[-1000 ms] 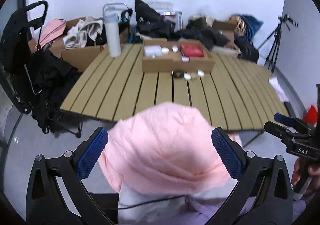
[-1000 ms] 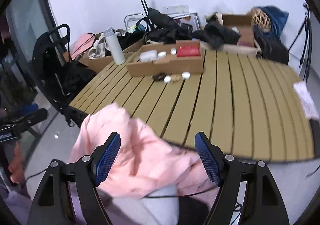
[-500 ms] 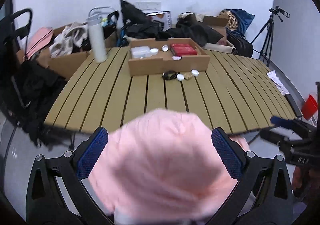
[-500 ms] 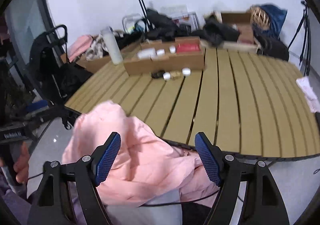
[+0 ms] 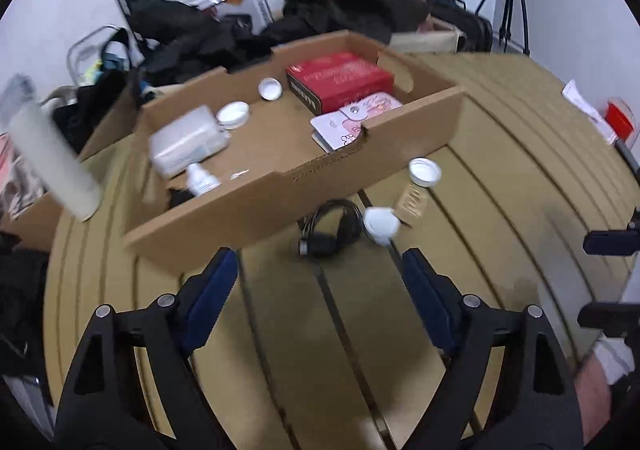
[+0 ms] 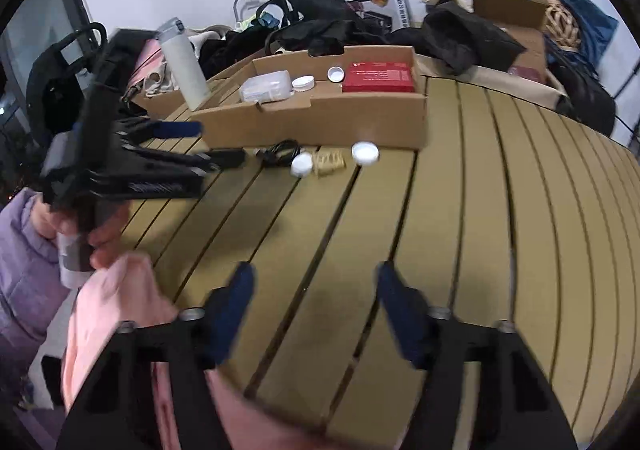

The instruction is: Organize objects

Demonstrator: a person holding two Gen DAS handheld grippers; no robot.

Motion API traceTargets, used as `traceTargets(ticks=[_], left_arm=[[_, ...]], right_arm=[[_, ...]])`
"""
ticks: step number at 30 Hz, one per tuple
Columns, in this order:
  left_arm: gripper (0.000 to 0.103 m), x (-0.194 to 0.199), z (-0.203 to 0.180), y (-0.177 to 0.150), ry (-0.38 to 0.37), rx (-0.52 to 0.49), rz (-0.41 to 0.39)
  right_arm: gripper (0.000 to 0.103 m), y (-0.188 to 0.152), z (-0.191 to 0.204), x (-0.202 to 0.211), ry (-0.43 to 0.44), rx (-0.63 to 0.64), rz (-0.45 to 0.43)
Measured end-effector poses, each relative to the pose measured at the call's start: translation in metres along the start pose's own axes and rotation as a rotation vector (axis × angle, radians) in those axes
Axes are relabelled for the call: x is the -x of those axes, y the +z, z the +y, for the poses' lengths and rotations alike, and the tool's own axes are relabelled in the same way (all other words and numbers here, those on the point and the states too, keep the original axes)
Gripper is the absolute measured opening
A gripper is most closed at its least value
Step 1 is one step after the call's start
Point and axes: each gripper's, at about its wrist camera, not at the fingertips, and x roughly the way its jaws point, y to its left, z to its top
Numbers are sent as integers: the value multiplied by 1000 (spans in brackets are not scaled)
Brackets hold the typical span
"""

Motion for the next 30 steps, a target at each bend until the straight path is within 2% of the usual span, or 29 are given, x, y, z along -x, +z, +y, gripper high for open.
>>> traceTargets(ticks=[6,8,10,12,14,17,21,24,26,27,28,30], left_arm=[[78,-39,3,8,-25,-24,30],[62,-45,3,7,-38,-29,61],[56,-46,5,5,-63,-23,55],[44,-46,7,5,-90,-16,52],[37,-48,9,4,-90,-10,56],[36,-47,9,-1,-85,-4,53],[36,-36,7,-14,-100,25,48],[34,-22,4,-24,-48,43,46],[31,-11,9,-29,-26,82,44],[30,-6,13,-31,-25,106,44],[29,4,21,-34,-16,147,43],[28,18,32,-38,7,204,35]], right_arm=[[58,42,-20,-56,52,-5,16],[58,52,-23,-72,67,-1,24],[58,59,-23,-84,87,7,26],[58,66,-21,-96,108,19,32],[51,73,-18,-108,113,31,38],[44,78,-13,-120,118,41,46],[40,78,-10,-126,86,62,38],[39,74,-8,-128,59,77,59],[38,67,-5,-128,33,106,58],[33,66,-5,-127,33,108,58],[29,65,-7,-126,43,95,60],[28,64,-11,-125,59,69,55]])
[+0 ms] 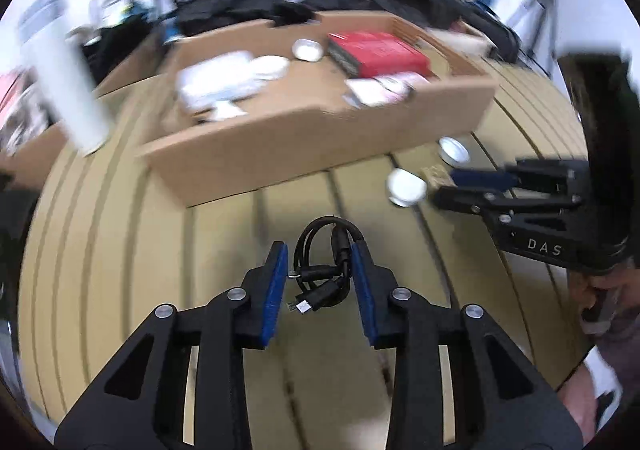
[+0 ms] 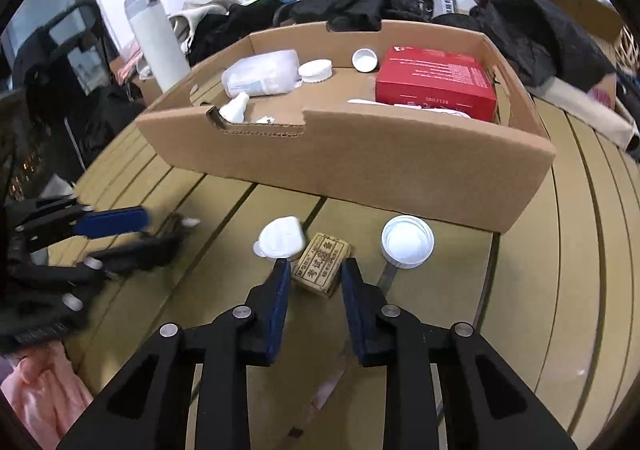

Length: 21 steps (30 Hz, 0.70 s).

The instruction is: Organize objects

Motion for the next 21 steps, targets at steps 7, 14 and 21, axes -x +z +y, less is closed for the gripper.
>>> traceTargets(ticks=[7,14,21], left_arm=[[1,92,34,-12,28,213,-67],[12,125,21,-55,-7,137,-106],[74,95,59,-104,66,214,2]], right_arm=[[28,-9,13,48,-84,3,-28],[28,-57,42,144,-106,-18,-106],[28,-113,66,171,-76,-66,-87]])
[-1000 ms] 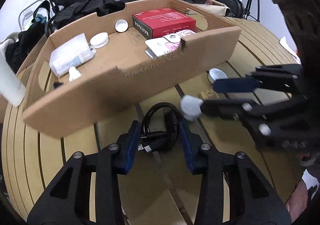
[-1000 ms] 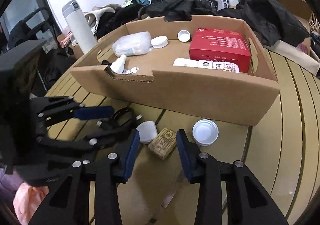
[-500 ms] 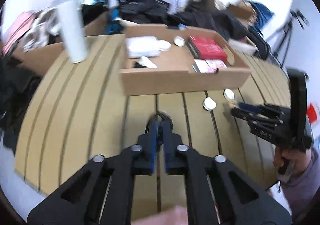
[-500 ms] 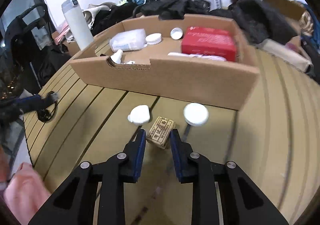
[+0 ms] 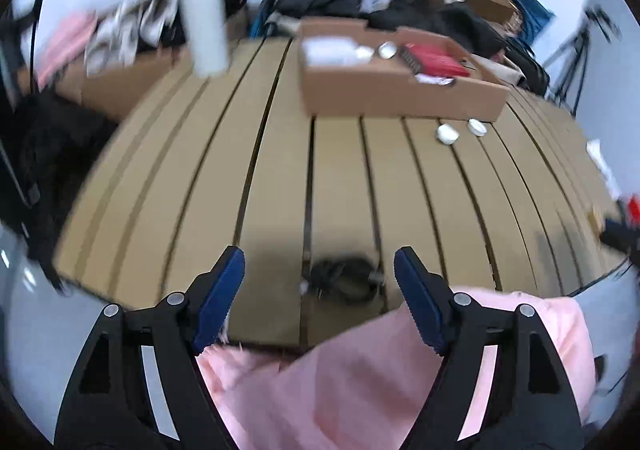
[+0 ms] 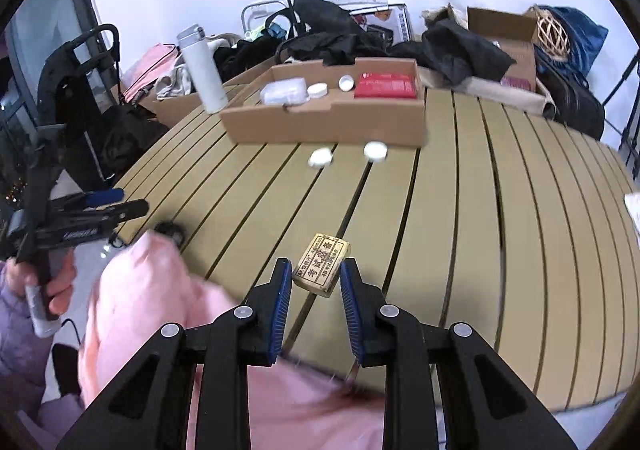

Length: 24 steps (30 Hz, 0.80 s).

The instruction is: Organize objects

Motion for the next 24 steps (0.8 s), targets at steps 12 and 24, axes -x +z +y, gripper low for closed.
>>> traceTargets(ticks=[12,24], left_arm=[[26,-58,-8,-2,-47,106,128],[13,-31,-19,31,-58,90,30]], right_arm=[[28,-4,20,-15,25,34,36],[28,7,9,-27,21,8,49]])
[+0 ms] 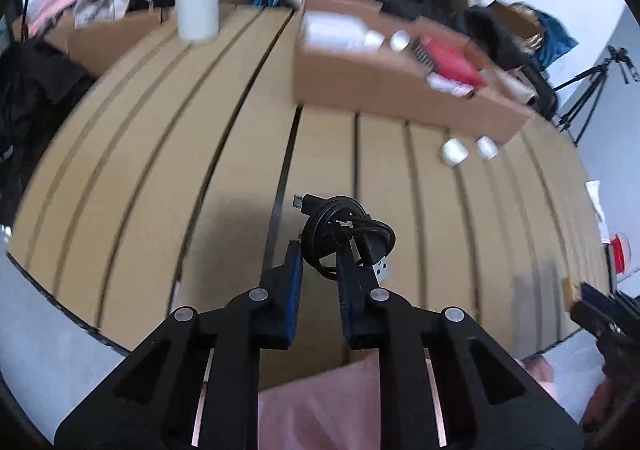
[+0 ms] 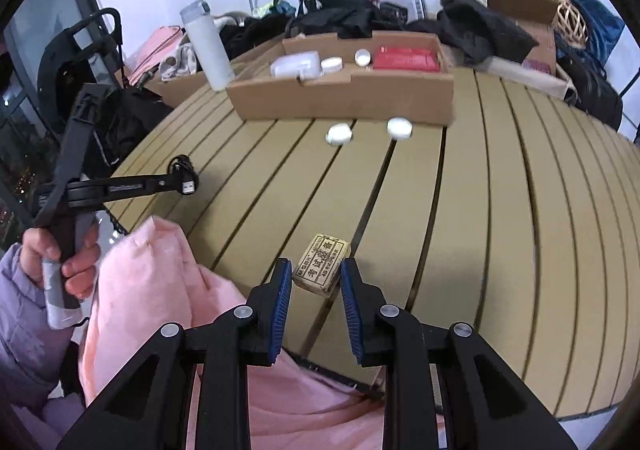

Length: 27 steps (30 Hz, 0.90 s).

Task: Organize objects
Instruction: 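Drop the black cable into the tray with the left gripper while the right drops the gold box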

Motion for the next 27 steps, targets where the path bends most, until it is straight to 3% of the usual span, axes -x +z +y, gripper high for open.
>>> traceTargets(ticks=[9,16,19,22,25,27], left_arm=[[13,115,-41,24,-119,-102,-180],[13,121,-62,107,-127,-202,-180],[13,88,-68,154,-129,-202,-96],[13,23,-69,201,-89,-170,43],[13,-45,-65,230,-57,-139,154],[13,-91,-62,242,-28,-117,216]], right_arm=[[28,29,10,76,7,76,-173],[28,115,12,97,59,173,-251],[28,166,9,71,85,182,-214],[28,217,-4,18,105,139,-123],[28,263,-25,-52,157,47,0],[28,290,-39,-109,123,12,81]])
